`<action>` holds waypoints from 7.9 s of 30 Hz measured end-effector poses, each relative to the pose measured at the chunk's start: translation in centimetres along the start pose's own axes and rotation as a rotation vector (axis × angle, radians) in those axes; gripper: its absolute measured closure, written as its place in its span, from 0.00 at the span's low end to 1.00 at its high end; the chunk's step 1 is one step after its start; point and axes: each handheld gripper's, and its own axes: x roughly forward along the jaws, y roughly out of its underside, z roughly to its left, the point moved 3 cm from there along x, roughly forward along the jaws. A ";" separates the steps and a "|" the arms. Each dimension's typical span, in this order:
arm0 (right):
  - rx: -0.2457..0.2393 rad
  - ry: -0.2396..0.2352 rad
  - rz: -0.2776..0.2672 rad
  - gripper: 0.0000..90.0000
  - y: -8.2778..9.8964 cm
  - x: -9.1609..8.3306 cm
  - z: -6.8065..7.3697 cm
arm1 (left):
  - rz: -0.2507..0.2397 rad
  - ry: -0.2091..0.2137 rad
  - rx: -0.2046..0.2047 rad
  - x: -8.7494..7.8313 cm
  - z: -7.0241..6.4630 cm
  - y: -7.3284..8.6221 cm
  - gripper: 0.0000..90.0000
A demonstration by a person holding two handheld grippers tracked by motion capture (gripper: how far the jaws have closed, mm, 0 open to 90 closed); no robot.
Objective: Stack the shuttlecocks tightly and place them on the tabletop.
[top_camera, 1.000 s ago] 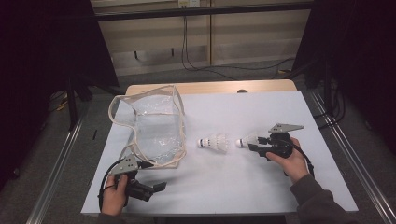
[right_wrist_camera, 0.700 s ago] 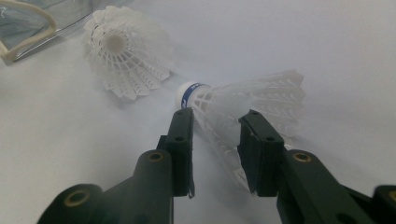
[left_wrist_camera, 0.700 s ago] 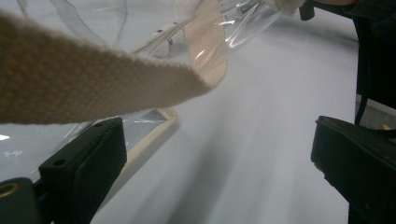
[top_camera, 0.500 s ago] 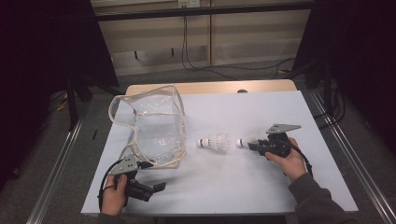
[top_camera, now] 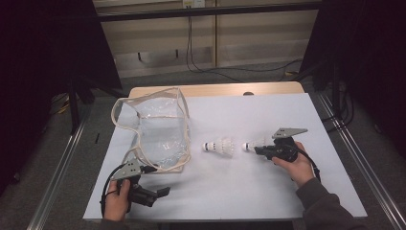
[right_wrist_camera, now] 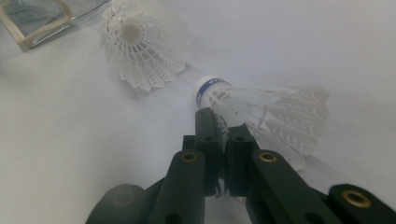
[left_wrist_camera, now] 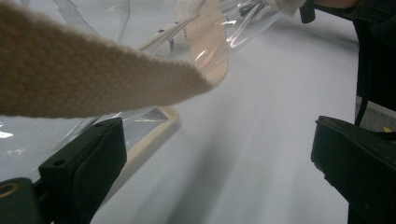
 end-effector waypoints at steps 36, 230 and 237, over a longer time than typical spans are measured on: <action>-0.017 -0.064 -0.038 1.00 -1.7 -0.6 1.2 | 0.004 -0.002 0.005 0.0 0.1 0.0 0.04; -0.017 -0.095 0.010 0.30 -3.3 5.4 6.4 | -0.007 -0.003 0.009 -0.1 0.0 0.0 0.04; -0.012 -0.082 0.009 0.30 -3.5 5.9 6.6 | -0.008 -0.003 0.010 -0.1 0.0 0.0 0.04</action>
